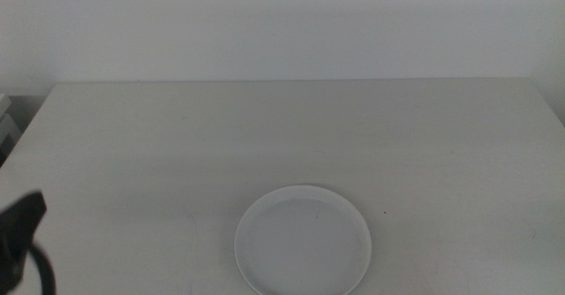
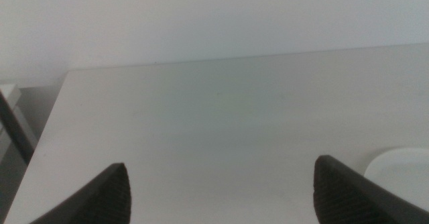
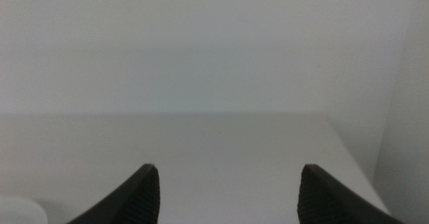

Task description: Stack the three bowls on top of each other.

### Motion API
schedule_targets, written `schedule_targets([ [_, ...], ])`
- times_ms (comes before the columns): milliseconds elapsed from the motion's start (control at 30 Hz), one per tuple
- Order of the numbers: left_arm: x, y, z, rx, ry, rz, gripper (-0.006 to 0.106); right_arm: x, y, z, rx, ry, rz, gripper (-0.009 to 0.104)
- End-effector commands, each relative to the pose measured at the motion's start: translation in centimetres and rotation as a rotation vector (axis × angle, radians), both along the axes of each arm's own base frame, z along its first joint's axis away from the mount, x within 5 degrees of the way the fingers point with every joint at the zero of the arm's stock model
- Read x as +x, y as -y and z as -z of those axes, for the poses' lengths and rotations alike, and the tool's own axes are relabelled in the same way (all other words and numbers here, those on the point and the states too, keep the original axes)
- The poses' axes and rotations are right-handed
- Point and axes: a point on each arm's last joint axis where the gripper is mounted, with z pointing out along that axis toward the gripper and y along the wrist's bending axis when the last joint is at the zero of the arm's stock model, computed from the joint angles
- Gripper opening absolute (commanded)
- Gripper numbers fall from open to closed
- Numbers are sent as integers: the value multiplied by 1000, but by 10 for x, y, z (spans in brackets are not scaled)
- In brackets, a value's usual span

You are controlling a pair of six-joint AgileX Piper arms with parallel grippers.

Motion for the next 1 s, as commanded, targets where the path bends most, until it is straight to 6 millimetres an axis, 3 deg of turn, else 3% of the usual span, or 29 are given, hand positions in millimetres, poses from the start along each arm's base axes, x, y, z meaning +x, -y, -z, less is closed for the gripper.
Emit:
schedule_targets([
  [0, -7, -2, 2, -10, 105, -22, 105, -2, 1, -5, -18, 80, 16, 52],
  [233, -30, -4, 54, -15, 173, -27, 105, 0, 1, 6, -33, 29, 14, 52],
  [367, -32, -4, 79, -15, 166, -28, 105, 1, 2, 9, -50, 25, 19, 52],
  [533, -29, -5, 102, 9, 96, -29, 105, 5, 3, 31, -63, -44, 20, 52],
  [667, -29, -4, 106, 11, 70, -25, 105, 8, 3, 51, -63, -109, 17, 52],
  [967, -29, -4, 106, 11, 70, -25, 105, 7, 2, 55, -63, -139, 12, 52],
])
